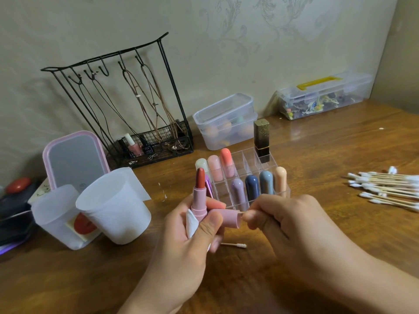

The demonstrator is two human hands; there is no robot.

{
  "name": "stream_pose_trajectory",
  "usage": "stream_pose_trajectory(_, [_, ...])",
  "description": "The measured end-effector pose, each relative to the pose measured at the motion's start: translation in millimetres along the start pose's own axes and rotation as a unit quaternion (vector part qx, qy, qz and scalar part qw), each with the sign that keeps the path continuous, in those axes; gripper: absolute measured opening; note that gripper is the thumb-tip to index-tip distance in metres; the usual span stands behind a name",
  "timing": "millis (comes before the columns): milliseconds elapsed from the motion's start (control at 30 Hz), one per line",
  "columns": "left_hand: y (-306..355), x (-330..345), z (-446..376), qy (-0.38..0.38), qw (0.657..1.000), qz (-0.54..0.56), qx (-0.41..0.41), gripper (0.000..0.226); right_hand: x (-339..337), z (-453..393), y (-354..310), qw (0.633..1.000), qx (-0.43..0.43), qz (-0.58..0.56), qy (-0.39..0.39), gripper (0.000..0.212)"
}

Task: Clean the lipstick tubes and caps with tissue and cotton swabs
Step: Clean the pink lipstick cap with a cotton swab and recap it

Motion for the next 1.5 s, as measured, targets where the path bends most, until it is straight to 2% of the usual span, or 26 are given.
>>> stream_pose_trajectory(67, [-0.9, 0.3, -0.7, 0.005, 1.0, 0.008, -0.004, 0.037, -0.3, 1.2, -0.7, 0.999, -0.008, 0.027, -0.033, 0.023])
stream_pose_trajectory(167, [-0.2, 1.1, 0.1, 0.026, 1.0, 0.001, 0.001, 0.031, -1.9, 3.6, -9.2, 0.991, -0.033, 0.046, -0.122, 0.015])
stream_pose_trajectory(267, [-1.4, -0.8, -0.5, 0.059, 0.998, -0.017, -0.004, 0.035, -2.6, 3.6, -12.4, 0.985, -0.042, 0.008, -0.168, 0.008])
stream_pose_trajectory(367, [-0.2, -3.0, -0.8, 0.064, 0.998, -0.014, -0.016, 0.037, -7.5, -0.4, -8.3, 0.996, -0.053, 0.009, -0.076, 0.015])
stream_pose_trajectory(433, [0.1, -3.7, -0.4, 0.052, 0.998, -0.014, -0.022, 0.037, -5.8, 0.9, -2.9, 0.998, -0.044, 0.033, -0.042, 0.016])
stream_pose_trajectory(567, [1.7, -1.6, 0.9, 0.023, 1.0, -0.003, -0.02, 0.027, 3.4, 4.4, -0.7, 0.993, -0.057, 0.063, -0.087, 0.013])
stream_pose_trajectory(667, [3.5, 1.4, 1.9, 0.029, 0.999, -0.006, -0.015, 0.027, -1.3, 2.2, -6.2, 0.987, -0.091, 0.017, -0.13, 0.02])
stream_pose_trajectory(733, [4.8, 1.9, 2.1, 0.042, 0.999, -0.025, -0.007, 0.028, -4.6, 0.8, -5.5, 0.991, -0.082, -0.016, -0.101, 0.018])
stream_pose_trajectory(833, [8.3, 1.4, 3.7, 0.05, 0.998, -0.039, 0.0, 0.027, -1.1, 2.9, 0.6, 0.999, -0.044, -0.002, -0.02, 0.016])
stream_pose_trajectory(933, [10.7, 2.6, 6.2, 0.05, 0.998, -0.047, 0.002, 0.028, 6.3, 5.2, 2.2, 0.998, -0.036, 0.028, -0.049, 0.02])
stream_pose_trajectory(1067, [10.2, 2.2, 6.9, 0.039, 0.999, -0.03, 0.003, 0.027, -1.4, 1.7, -4.0, 0.99, -0.085, -0.02, -0.112, 0.018])
stream_pose_trajectory(1167, [15.5, 0.5, 8.3, 0.042, 0.999, -0.018, 0.007, 0.027, -8.4, 0.5, -6.0, 0.992, -0.076, -0.088, -0.039, 0.02])
stream_pose_trajectory(1233, [19.5, 0.0, 9.7, 0.038, 0.999, 0.001, 0.005, 0.03, -7.4, 0.9, -3.6, 0.995, -0.065, -0.082, -0.005, 0.02])
stream_pose_trajectory(1333, [18.7, 0.4, 10.9, 0.034, 0.999, -0.015, 0.011, 0.029, -1.7, 2.0, -1.8, 0.996, -0.069, 0.007, -0.047, 0.019])
stream_pose_trajectory(1400, [15.6, 1.2, 10.1, 0.033, 0.999, -0.027, 0.016, 0.028, -2.8, 1.7, -4.8, 0.993, -0.077, 0.015, -0.094, 0.018])
stream_pose_trajectory(1433, [15.1, 1.6, 9.8, 0.033, 0.999, -0.036, 0.021, 0.028, -5.1, 1.4, -6.9, 0.991, -0.085, 0.005, -0.101, 0.019])
stream_pose_trajectory(1500, [16.2, 1.5, 9.5, 0.03, 0.998, -0.048, 0.033, 0.029, -9.5, 0.4, -10.2, 0.993, -0.089, -0.021, -0.07, 0.022])
Point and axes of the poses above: each hand's wrist, its own z-axis away from the middle knuckle, its own x-axis out of the palm, y = z × x, the point moved 1 cm from there along -z, towards the middle knuckle, and after that the axes turned 5 degrees about -x, right-handed, at the moved point
